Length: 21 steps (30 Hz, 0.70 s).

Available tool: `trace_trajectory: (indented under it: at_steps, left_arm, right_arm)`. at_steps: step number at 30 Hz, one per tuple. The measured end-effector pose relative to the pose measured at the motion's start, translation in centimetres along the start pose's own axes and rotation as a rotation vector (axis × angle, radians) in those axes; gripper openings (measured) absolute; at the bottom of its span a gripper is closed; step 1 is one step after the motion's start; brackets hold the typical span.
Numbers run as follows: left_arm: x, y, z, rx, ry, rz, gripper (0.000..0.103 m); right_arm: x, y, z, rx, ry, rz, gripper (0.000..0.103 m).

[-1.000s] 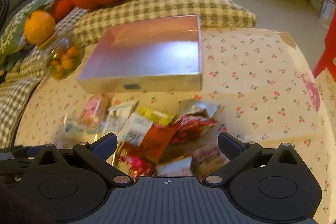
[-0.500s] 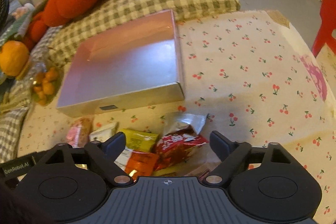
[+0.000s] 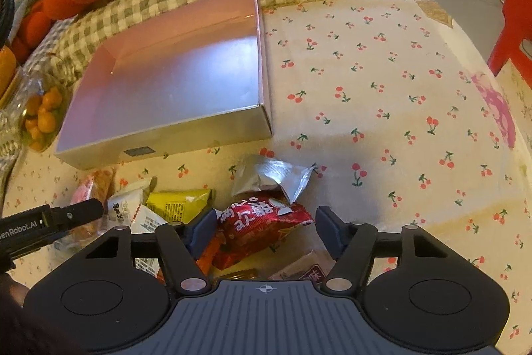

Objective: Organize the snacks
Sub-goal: 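Grasp the pink candy bag with the left tool while the right tool grasps a red wrapped candy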

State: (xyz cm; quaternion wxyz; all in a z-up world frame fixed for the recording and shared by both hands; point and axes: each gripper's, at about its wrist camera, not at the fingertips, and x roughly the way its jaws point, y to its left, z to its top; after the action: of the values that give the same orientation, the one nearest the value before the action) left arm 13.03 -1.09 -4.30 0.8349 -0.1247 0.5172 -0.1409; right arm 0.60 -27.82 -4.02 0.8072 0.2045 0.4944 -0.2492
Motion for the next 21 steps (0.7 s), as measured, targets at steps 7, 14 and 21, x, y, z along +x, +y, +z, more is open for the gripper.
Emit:
trace_trajectory:
  at_steps: [7,14,21]
  left_arm:
    - [-0.4,0.0,-0.1,-0.002,-0.01,0.005,0.032]
    - [-1.0,-0.2,-0.2,0.011,-0.021,0.008,0.031]
    - [-1.9,-0.3,-0.2,0.019,-0.031,-0.018,0.031]
  right_arm:
    - [0.0,0.6,-0.3,-0.032,-0.017,-0.001,0.057]
    - [-0.7,0.3,-0.2,0.0,-0.036,0.036,0.037]
    - [-1.5,0.3,-0.1,0.009,-0.067,0.059,0.027]
